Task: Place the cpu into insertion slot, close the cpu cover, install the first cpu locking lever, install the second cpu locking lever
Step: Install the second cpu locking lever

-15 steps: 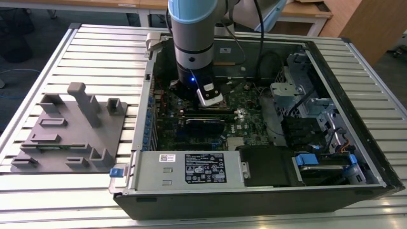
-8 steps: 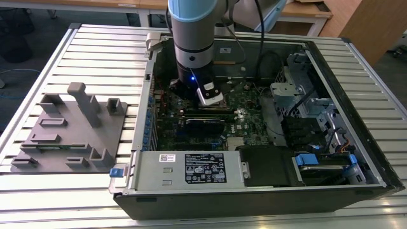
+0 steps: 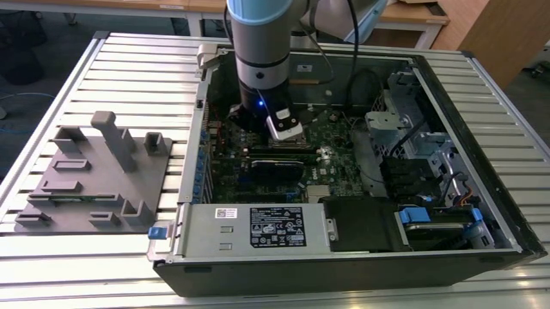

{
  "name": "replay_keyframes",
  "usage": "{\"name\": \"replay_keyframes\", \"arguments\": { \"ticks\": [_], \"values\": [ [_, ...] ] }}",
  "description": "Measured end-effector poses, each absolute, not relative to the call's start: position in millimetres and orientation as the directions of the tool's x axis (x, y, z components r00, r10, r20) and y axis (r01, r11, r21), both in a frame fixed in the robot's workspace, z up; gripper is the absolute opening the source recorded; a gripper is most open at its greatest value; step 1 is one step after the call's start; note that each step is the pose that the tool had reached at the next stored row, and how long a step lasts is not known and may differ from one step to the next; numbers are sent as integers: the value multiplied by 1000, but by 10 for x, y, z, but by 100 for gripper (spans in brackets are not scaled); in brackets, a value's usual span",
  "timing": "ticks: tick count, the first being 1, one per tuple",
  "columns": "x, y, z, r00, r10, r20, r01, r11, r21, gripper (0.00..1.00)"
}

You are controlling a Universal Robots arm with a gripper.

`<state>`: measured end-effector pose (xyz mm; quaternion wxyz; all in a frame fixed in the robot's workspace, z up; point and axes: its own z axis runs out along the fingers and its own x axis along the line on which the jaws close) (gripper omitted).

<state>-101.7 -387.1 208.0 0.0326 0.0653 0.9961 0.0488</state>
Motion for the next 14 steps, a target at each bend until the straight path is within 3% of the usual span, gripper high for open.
{"name": "replay_keyframes", "arguments": {
  "ticks": [7, 14],
  "values": [
    [-1017, -3929, 2078, -989, 134, -58, 127, 986, 104, 11],
    [-1017, -3957, 2052, -989, 136, -53, 127, 981, 144, 11]
  ]
}}
